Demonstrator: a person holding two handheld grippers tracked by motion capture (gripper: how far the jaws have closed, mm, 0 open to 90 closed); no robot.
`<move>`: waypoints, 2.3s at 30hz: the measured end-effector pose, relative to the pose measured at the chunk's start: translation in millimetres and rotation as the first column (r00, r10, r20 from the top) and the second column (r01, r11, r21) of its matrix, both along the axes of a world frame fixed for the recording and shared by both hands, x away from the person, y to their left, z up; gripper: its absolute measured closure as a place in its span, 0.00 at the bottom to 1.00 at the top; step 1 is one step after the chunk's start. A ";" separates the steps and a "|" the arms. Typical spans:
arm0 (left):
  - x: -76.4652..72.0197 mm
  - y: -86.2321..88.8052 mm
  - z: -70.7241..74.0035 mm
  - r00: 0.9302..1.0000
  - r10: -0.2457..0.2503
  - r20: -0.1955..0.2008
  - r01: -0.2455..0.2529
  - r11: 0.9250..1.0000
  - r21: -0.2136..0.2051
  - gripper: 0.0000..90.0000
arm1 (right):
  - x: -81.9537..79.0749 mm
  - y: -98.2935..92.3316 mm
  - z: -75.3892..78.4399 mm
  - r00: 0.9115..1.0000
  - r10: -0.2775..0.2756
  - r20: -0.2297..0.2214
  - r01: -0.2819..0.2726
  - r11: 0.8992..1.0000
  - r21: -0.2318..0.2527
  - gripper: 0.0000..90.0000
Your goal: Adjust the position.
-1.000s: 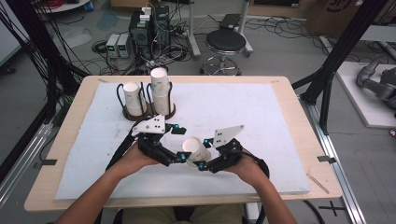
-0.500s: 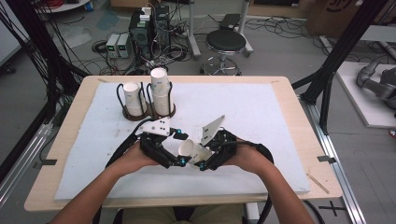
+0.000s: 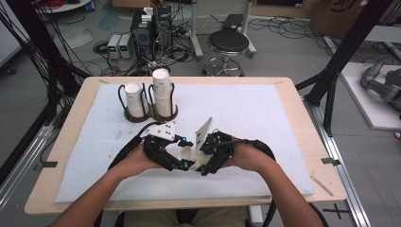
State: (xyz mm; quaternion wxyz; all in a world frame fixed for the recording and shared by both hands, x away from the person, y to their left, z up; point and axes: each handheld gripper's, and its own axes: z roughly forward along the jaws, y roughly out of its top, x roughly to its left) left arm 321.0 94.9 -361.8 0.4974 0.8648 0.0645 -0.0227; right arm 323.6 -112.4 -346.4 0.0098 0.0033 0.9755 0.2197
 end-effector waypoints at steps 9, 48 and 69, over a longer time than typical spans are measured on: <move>-0.1 3.5 2.5 0.998 0.046 0.044 -0.046 0.999 -0.007 0.41 | 3.6 -10.6 1.2 0.997 -0.071 0.020 0.069 0.994 0.089 0.22; -1.9 39.3 -14.7 0.993 0.115 0.023 -0.101 0.937 -0.335 0.41 | -12.8 -74.7 -47.6 0.952 -0.270 -0.144 0.293 0.670 0.682 0.22; -6.7 30.9 -14.3 0.999 0.051 0.020 -0.040 0.934 -0.356 0.41 | -11.7 -67.8 -56.4 0.966 -0.154 -0.210 0.259 0.646 0.718 0.31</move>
